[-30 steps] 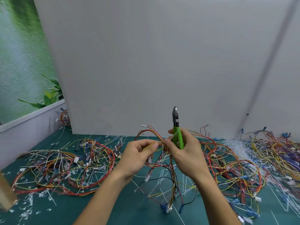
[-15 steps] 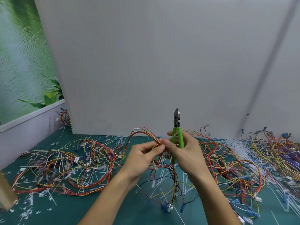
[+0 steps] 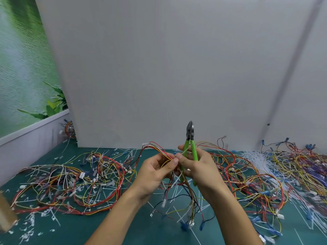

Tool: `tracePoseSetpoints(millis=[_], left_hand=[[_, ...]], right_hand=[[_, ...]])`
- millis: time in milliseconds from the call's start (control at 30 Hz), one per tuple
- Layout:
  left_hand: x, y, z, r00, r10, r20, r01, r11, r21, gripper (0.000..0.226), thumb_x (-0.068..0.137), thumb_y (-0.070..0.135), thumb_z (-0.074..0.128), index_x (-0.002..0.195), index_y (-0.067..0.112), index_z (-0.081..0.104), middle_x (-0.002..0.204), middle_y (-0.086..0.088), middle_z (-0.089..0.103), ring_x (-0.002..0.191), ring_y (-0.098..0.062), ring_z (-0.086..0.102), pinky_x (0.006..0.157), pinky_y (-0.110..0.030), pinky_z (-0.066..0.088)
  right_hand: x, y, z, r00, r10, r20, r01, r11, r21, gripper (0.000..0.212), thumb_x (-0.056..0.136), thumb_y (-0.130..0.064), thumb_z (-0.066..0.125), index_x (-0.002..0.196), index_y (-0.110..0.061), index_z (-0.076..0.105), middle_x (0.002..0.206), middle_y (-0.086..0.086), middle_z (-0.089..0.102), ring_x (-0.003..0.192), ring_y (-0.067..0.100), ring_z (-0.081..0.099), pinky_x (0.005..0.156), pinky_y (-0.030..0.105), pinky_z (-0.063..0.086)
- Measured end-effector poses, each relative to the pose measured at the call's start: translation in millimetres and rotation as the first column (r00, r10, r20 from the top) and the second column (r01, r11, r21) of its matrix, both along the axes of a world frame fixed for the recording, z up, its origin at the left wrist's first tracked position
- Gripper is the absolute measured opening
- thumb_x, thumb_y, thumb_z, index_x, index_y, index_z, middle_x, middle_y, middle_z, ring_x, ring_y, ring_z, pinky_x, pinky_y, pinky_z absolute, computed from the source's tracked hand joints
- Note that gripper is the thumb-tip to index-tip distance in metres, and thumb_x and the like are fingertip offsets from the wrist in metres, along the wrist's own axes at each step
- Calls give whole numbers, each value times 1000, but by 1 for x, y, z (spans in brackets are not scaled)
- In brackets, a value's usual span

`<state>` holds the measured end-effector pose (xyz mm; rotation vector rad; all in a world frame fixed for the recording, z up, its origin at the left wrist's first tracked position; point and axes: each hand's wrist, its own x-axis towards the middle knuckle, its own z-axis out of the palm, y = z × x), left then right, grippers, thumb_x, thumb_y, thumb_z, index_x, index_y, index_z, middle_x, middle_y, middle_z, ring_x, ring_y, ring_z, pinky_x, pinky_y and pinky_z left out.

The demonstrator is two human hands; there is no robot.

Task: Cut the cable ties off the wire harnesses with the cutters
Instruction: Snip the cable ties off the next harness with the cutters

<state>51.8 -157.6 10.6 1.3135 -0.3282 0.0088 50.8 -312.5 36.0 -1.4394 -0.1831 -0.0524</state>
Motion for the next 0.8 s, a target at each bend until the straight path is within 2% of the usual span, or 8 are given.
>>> tracePoseSetpoints(millis=[67,133,200,400,500,600,700,800], left_hand=[[-1,-1,1,1000,-23,-5,23,1000,-16,15,79,28,77,91,20,75,95,-8,72,87,-22,66,81,-31,56],[-2,-2,3,999,-44,-5,44,998,-33,16,81,27,75,93,17,70,93,-5,69,85,-22,62,78,-33,53],[-4,-1,5,997,-72,-1,72,997,-43,17,83,24,73,95,14,65,94,-4,68,83,-20,61,75,-33,52],[-8,1,10,996,-79,36,80,996,-27,10,88,23,70,93,16,64,91,-1,66,81,-17,58,70,-32,49],[-9,2,10,994,-82,77,83,997,-10,7,88,27,72,88,22,68,86,-1,63,78,-16,57,67,-27,50],[-8,2,11,994,-46,102,44,999,29,11,86,28,72,91,19,69,85,-4,66,79,-17,60,73,-27,53],[-6,1,10,989,45,140,-59,994,93,26,84,28,71,99,7,69,94,-8,75,90,-20,70,87,-29,56],[-5,-1,10,984,57,168,-76,991,109,29,86,22,68,104,-1,69,99,-8,78,97,-18,73,87,-23,55]], right_hand=[[0,0,0,997,50,-64,-42,993,114,19,95,-2,68,114,-8,67,102,24,74,84,26,73,81,47,60],[1,-1,0,992,92,-91,-73,977,199,20,94,-1,68,113,-6,67,97,22,73,81,25,73,68,38,61],[2,0,-1,989,116,-93,-89,964,250,20,93,-1,68,113,-5,67,97,19,75,79,25,73,62,34,59],[1,6,-4,993,108,-49,-90,956,279,24,92,-2,69,115,-5,65,98,17,77,86,29,76,69,39,63],[1,6,-3,995,91,-44,-75,953,294,27,91,0,69,117,-5,65,92,16,75,81,28,74,66,38,62],[3,4,-3,996,74,-42,-57,949,309,35,85,-4,74,118,-5,64,90,17,70,80,30,71,68,40,63],[7,-1,-1,997,67,-46,-47,941,335,47,76,-9,77,121,-5,61,81,12,70,75,24,71,67,35,62],[11,-10,-1,995,65,-79,-29,922,386,51,75,-8,78,122,-4,60,76,9,67,68,22,69,66,35,59]])
